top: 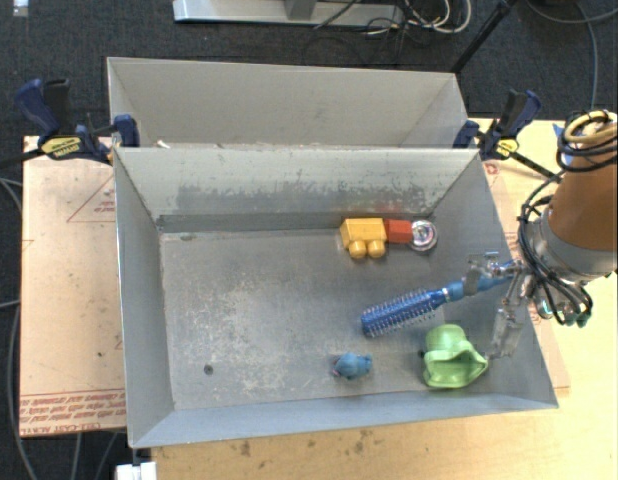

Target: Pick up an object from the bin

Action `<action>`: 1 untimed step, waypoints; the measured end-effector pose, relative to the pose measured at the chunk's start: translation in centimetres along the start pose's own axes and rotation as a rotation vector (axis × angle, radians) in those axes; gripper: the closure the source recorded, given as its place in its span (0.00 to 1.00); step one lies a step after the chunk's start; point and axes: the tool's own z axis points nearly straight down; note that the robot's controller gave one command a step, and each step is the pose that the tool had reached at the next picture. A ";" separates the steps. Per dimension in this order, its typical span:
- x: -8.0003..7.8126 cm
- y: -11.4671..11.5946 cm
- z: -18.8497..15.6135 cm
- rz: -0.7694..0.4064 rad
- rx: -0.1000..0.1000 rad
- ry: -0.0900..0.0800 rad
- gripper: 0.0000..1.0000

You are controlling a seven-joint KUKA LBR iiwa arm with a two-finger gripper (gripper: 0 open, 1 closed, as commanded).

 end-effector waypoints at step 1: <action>-2.4 4.5 11.6 0.178 -0.004 -0.008 0.00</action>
Offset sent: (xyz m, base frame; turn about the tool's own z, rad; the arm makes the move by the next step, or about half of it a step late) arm 0.0217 0.0402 -0.1141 0.1845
